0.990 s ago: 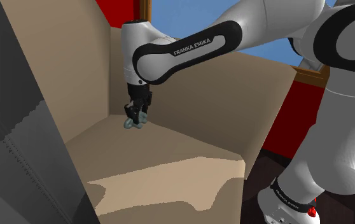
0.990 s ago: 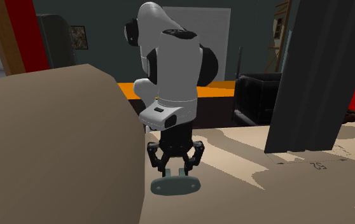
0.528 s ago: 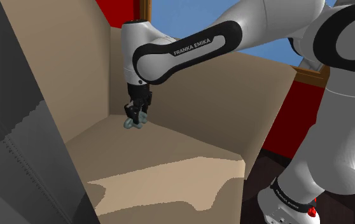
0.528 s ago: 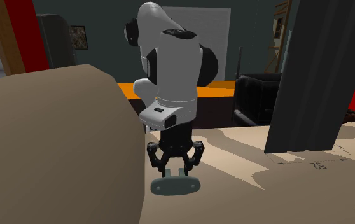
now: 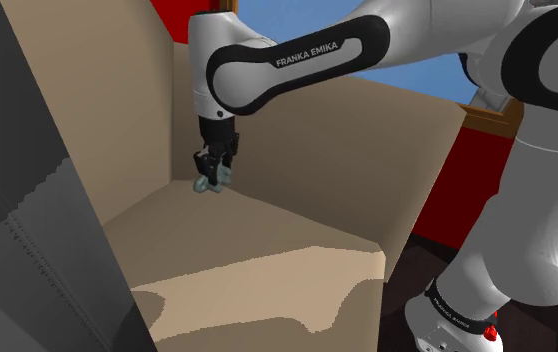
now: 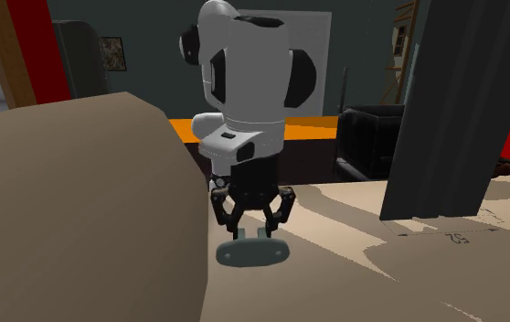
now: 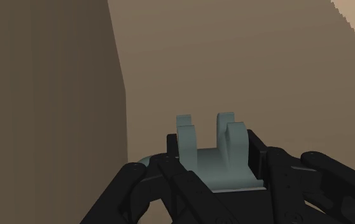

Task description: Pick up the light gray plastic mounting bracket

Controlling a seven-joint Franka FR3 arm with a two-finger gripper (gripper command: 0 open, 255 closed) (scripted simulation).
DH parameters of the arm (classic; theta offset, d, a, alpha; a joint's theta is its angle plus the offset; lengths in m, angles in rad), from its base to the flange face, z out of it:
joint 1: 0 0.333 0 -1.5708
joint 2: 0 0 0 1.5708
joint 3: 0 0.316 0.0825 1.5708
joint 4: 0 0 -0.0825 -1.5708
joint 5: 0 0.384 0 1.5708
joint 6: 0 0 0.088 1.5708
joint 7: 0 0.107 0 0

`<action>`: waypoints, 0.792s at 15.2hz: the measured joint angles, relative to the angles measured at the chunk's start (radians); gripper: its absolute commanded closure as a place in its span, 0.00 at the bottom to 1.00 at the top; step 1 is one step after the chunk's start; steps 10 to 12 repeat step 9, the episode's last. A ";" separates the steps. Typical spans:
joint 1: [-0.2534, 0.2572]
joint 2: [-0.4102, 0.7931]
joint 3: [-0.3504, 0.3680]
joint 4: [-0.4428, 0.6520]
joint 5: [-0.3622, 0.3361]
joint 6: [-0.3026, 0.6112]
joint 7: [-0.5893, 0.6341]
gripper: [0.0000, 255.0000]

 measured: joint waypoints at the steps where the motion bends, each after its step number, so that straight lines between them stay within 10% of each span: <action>1: -0.001 -0.005 0.000 0.008 0.002 -0.013 -0.003 1.00; 12: 0.000 -0.025 0.003 0.081 0.011 -0.105 -0.010 1.00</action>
